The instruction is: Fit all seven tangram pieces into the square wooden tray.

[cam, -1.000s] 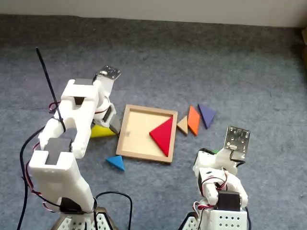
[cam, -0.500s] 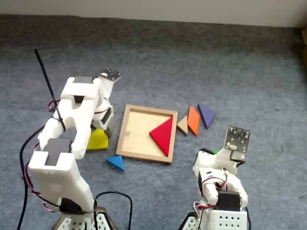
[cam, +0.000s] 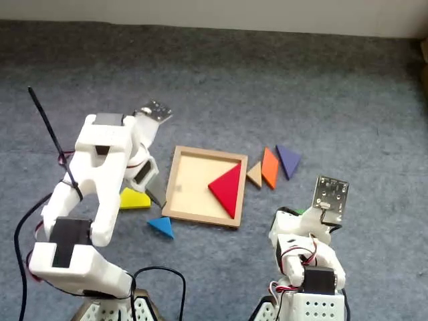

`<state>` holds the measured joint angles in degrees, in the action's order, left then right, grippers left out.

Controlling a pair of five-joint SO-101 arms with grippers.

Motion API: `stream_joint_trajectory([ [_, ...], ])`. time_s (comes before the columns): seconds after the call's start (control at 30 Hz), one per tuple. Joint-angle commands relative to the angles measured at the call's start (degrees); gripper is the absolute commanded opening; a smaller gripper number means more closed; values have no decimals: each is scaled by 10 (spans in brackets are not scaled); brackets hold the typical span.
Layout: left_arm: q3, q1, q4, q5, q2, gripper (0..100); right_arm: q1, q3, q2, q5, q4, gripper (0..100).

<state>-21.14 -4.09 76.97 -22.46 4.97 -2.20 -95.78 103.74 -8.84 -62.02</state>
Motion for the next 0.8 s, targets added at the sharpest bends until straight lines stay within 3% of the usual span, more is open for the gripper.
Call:
stream_joint_trajectory([
  [0.0, -48, -26, -64, -43, -39, 337, 6, -66, -3, 8, -4, 22],
  [0.47, -127, -62, -185, -92, -37, 337, 6, -66, -3, 8, -4, 22],
  [0.67, -132, -62, -188, -92, -37, 332, 6, -66, -3, 8, -4, 22],
  [0.77, -133, -51, -189, -92, -36, 280, 6, -66, -3, 8, -4, 22],
])
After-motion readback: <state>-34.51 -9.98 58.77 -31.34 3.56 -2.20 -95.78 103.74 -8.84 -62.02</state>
